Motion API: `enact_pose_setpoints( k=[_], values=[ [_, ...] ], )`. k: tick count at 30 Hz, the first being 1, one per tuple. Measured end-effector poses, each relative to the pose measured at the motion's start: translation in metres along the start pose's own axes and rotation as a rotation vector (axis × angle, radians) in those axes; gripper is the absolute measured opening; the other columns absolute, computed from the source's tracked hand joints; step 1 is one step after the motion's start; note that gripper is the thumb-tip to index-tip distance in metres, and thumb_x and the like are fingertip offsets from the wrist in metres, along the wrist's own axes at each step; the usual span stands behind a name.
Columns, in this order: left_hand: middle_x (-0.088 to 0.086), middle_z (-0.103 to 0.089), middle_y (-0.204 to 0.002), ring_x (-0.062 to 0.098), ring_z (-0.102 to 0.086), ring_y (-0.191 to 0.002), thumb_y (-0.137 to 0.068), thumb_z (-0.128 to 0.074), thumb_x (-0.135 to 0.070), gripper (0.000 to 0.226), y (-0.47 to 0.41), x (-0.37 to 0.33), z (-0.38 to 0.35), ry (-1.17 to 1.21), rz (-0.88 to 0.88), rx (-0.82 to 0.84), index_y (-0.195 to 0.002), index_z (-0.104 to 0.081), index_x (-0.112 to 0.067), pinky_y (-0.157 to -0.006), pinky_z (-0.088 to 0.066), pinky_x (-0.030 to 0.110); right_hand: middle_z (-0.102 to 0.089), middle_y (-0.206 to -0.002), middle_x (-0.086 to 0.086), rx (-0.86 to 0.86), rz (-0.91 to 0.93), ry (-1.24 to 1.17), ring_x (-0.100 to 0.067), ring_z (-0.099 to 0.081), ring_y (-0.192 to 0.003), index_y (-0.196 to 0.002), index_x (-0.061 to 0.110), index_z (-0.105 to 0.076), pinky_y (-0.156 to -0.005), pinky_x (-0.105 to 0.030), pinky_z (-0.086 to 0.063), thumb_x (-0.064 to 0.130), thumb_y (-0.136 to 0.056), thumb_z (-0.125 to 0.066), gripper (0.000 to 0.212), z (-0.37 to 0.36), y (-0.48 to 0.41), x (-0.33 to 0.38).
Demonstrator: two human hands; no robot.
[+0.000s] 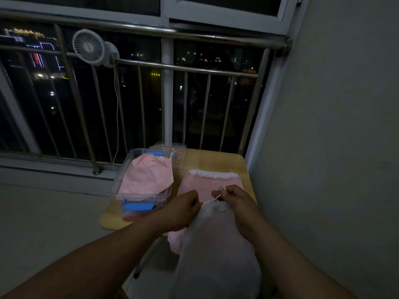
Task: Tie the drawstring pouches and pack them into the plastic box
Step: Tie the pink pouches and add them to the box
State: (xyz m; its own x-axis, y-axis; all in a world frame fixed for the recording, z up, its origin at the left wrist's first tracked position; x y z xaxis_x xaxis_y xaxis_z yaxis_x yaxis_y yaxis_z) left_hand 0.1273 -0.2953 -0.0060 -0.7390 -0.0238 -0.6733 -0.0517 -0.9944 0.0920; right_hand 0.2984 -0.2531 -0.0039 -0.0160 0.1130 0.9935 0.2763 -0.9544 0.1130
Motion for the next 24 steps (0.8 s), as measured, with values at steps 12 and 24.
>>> enact_pose_setpoints(
  k=[12, 24],
  values=[
    [0.003, -0.068, -0.112, 0.015, -0.065, -0.093, -0.106, -0.053, -0.029, 0.013, 0.0, 0.014, -0.024, -0.378, -0.011, -0.017, -0.115, -0.058, -0.02, -0.083, -0.056, 0.029, -0.079, -0.094, -0.004, -0.096, -0.035, 0.046, -0.024, -0.072, -0.095, -0.095, 0.009, -0.071, -0.082, -0.036, -0.055, 0.024, -0.104, -0.06, 0.021, 0.015, 0.004, -0.01],
    [-0.002, -0.066, -0.107, 0.013, -0.065, -0.092, -0.105, -0.055, -0.031, 0.011, -0.009, 0.026, -0.009, -0.138, 0.064, -0.04, -0.111, -0.059, -0.023, -0.083, -0.058, 0.033, -0.075, -0.088, -0.009, -0.238, 0.005, 0.106, -0.025, -0.069, -0.078, -0.084, 0.011, -0.068, -0.07, -0.033, -0.055, 0.01, -0.102, -0.054, 0.023, 0.021, -0.014, 0.022]
  ],
)
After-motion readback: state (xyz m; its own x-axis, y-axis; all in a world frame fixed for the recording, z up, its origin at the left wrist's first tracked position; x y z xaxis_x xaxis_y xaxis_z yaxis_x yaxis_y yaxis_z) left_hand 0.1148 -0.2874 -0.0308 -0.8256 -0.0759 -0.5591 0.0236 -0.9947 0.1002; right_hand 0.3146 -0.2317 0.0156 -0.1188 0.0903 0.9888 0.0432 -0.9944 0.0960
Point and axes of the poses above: each hand's wrist, its own y-axis away from the middle knuckle, its own z-axis out of the back of the hand, x = y × z, the point moved 6 cm from there along -y, towards the middle knuckle
